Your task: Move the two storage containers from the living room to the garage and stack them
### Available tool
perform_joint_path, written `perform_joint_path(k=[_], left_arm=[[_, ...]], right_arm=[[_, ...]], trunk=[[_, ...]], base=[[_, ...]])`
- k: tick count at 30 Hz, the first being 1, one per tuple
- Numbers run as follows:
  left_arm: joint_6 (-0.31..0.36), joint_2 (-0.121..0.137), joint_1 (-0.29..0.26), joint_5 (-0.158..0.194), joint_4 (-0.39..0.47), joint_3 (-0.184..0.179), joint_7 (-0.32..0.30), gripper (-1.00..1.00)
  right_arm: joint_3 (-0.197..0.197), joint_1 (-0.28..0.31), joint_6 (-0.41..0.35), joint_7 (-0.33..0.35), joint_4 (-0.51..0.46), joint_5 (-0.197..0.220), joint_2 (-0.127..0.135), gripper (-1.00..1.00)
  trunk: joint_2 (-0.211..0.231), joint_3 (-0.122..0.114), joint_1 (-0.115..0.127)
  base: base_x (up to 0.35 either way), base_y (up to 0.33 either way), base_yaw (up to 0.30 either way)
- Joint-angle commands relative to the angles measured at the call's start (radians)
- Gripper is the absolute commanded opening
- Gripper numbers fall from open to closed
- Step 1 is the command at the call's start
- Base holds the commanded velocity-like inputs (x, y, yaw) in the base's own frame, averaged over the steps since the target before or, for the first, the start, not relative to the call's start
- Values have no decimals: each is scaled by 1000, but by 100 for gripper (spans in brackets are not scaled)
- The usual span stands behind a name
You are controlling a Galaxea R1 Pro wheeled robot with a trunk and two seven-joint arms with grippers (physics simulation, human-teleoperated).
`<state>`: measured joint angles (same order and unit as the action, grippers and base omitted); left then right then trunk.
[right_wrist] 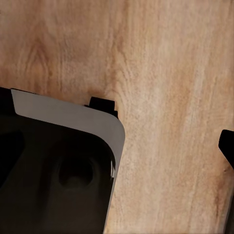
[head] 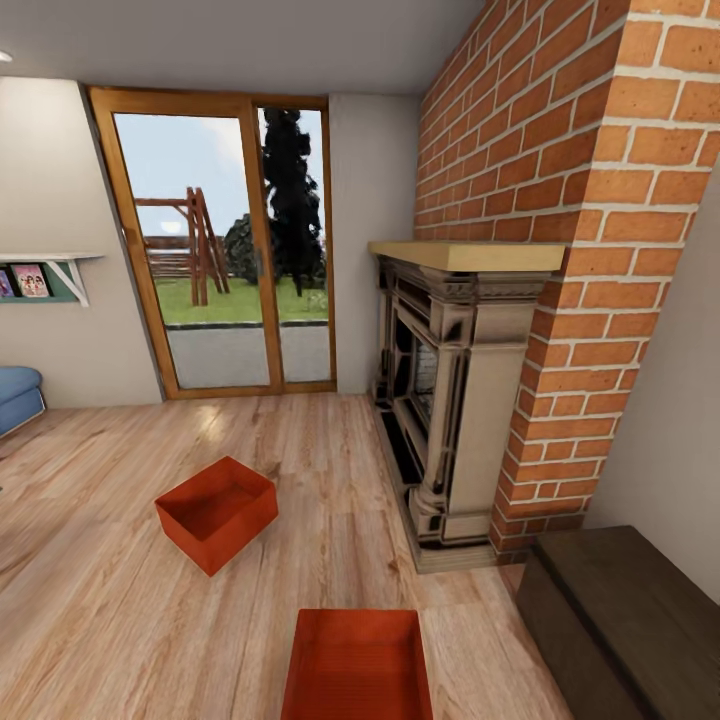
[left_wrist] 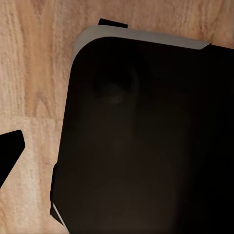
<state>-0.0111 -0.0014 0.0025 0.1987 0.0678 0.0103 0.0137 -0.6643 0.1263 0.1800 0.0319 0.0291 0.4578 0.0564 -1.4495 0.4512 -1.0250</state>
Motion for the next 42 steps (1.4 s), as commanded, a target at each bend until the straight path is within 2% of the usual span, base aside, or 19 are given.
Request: perform_joint_path(k=[1, 19, 42], left_arm=[[-1, 0, 0, 5, 1, 0, 1, 100], [-1, 0, 1, 5, 1, 1, 2, 100], [-1, 0, 1, 5, 1, -1, 1, 100]], right_arm=[[-9, 1, 6, 3, 3, 10, -1, 100], [-8, 1, 7, 3, 3, 11, -1, 100], [-8, 1, 9, 3, 3, 9, -1, 100]], trunk=[[0, 1, 0], [0, 2, 0], [0, 36, 0]], base=[[0, 0, 0], [0, 39, 0], [0, 0, 0]])
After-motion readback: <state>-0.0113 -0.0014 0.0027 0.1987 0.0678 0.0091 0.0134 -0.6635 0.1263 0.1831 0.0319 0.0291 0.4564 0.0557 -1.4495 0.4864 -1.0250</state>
